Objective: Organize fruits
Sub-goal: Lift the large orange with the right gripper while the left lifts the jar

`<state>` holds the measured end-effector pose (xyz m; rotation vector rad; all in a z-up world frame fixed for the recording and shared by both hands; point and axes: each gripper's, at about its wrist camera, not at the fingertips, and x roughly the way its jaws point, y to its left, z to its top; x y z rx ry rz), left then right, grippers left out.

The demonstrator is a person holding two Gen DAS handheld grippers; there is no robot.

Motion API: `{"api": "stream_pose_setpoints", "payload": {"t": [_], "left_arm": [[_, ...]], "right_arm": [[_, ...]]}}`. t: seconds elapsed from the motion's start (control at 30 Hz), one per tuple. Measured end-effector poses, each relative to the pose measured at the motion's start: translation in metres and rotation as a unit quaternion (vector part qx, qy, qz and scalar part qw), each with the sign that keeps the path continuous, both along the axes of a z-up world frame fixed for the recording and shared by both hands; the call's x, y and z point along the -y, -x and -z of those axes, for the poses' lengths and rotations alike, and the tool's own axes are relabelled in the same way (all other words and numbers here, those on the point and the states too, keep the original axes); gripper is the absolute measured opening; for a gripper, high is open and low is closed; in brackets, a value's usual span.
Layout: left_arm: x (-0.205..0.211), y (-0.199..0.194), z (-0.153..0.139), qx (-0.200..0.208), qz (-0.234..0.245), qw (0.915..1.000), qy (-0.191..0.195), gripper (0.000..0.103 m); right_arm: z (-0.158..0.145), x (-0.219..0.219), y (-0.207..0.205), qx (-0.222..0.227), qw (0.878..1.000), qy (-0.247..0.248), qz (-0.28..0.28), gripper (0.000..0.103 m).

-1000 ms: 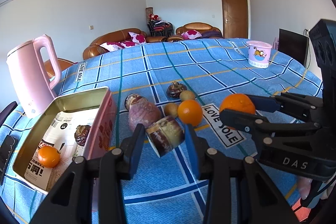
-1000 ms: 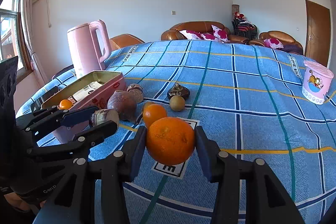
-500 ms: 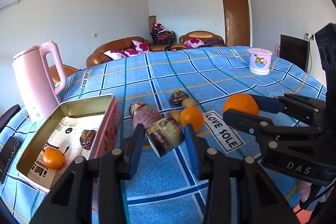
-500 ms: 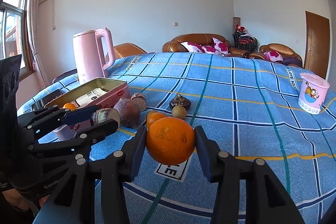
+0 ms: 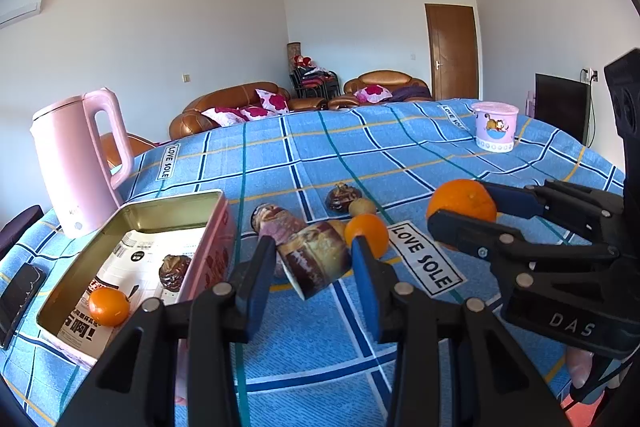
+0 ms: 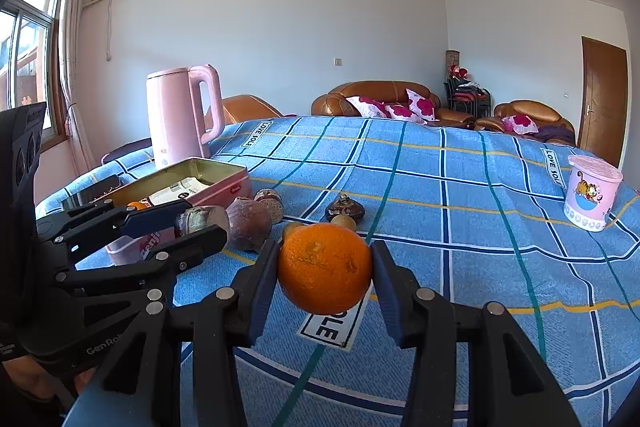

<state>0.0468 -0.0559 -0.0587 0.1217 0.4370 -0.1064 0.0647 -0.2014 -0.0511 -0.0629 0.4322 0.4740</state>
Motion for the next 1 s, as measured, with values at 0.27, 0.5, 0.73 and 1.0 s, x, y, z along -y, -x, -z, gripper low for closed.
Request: {"api": "stream_pose_setpoints", "payload": {"t": [0.27,0.5,0.73,1.0], "left_arm": [[0.0,0.004,-0.002,0.014,-0.001,0.9999,0.0,0.041],[0.0,0.007,-0.003,0.025,-0.002,0.9997,-0.001,0.041],[0.001,0.009,-0.002,0.035,-0.002,0.9994,-0.003,0.041],[0.001,0.014,-0.003,0.049,-0.003,0.9988,0.0,0.041]], "right_arm": [[0.0,0.001,0.005,0.011,1.0,-0.003,0.0,0.048],[-0.001,0.002,0.008,0.021,1.0,-0.004,-0.001,0.048],[0.0,0.005,0.014,0.032,0.999,-0.006,-0.002,0.048],[-0.001,0.006,0.018,0.041,0.999,-0.009,-0.002,0.048]]}}
